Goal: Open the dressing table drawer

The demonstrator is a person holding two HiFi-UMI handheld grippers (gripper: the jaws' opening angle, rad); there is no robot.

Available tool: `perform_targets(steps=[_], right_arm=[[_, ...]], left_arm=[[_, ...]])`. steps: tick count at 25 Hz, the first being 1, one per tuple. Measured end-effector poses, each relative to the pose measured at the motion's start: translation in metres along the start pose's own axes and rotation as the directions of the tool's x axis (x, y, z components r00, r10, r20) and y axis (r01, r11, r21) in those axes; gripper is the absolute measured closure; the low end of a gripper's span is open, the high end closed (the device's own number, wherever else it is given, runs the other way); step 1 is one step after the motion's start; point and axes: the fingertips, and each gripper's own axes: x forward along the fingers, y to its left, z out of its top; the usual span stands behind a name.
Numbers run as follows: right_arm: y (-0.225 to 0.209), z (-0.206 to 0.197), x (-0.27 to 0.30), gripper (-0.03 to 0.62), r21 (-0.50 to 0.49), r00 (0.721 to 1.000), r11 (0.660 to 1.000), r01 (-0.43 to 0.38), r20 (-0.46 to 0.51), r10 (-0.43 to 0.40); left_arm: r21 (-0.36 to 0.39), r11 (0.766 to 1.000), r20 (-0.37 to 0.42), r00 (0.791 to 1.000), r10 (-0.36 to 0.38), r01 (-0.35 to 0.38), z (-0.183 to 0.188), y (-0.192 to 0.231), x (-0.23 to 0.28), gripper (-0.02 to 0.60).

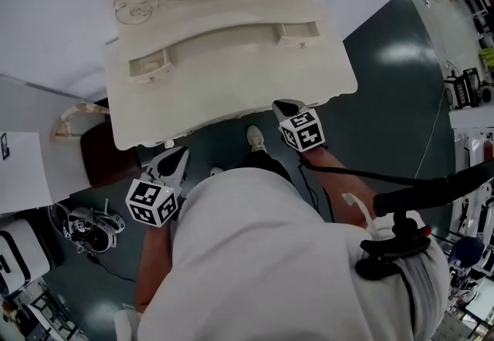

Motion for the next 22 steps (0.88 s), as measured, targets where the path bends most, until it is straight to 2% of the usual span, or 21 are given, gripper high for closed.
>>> perform_targets(steps=[22], right_arm=[[0.082, -0.014, -0.016, 0.594, -0.063, 0.999, 0.997, -0.033, 0.014, 0.034]], left_arm=[[0.000, 1.000, -0.004, 1.000, -0.006, 0.006, -0.054, -0.001, -0.050, 0.578]])
